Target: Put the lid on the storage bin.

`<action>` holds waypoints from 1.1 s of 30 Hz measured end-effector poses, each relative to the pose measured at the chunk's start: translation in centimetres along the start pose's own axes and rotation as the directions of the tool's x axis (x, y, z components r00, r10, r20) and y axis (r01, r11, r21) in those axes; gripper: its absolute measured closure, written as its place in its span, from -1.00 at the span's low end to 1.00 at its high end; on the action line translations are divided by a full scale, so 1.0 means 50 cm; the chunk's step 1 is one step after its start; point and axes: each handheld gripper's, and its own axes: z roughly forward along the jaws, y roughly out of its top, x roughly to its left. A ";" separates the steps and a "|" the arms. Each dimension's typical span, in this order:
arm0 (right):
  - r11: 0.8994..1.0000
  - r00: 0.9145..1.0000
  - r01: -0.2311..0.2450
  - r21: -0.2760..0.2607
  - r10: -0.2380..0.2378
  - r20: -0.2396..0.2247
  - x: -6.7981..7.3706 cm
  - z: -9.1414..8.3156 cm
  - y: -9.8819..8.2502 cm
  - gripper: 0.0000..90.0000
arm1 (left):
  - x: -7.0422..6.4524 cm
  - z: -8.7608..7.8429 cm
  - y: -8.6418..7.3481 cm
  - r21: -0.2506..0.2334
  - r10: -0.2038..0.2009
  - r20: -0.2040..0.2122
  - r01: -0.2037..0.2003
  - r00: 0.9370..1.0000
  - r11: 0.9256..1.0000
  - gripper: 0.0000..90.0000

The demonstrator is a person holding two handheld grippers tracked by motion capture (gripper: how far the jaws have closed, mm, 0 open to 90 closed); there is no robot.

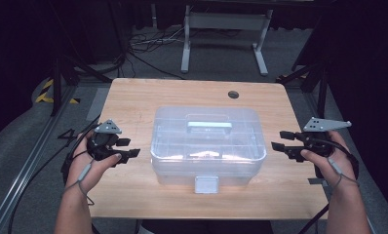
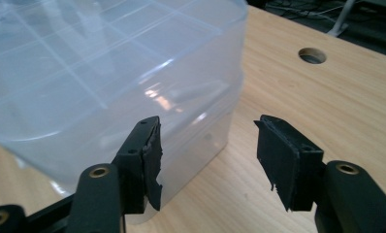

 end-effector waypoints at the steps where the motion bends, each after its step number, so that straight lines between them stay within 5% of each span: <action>1: 1.000 1.000 -0.002 0.004 0.002 0.012 -0.007 0.001 -0.004 -0.09 | 0.007 0.003 -0.002 0.000 -0.009 -0.016 0.009 1.000 1.000 -0.08; 6: 1.000 0.999 -0.022 0.013 0.021 0.028 -0.051 0.010 -0.032 -0.09 | 0.031 0.016 -0.012 -0.024 -0.045 -0.025 0.044 0.999 0.999 -0.13; 15: 0.998 0.998 -0.032 0.055 0.029 0.059 -0.112 0.036 -0.080 -0.19 | 0.072 0.042 -0.036 -0.054 -0.039 -0.043 0.037 0.998 0.998 -0.17; 33: 0.996 0.998 -0.047 0.081 0.045 0.036 -0.145 0.098 -0.128 -0.33 | 0.112 0.096 -0.077 -0.059 -0.129 -0.054 0.125 0.990 0.990 -0.38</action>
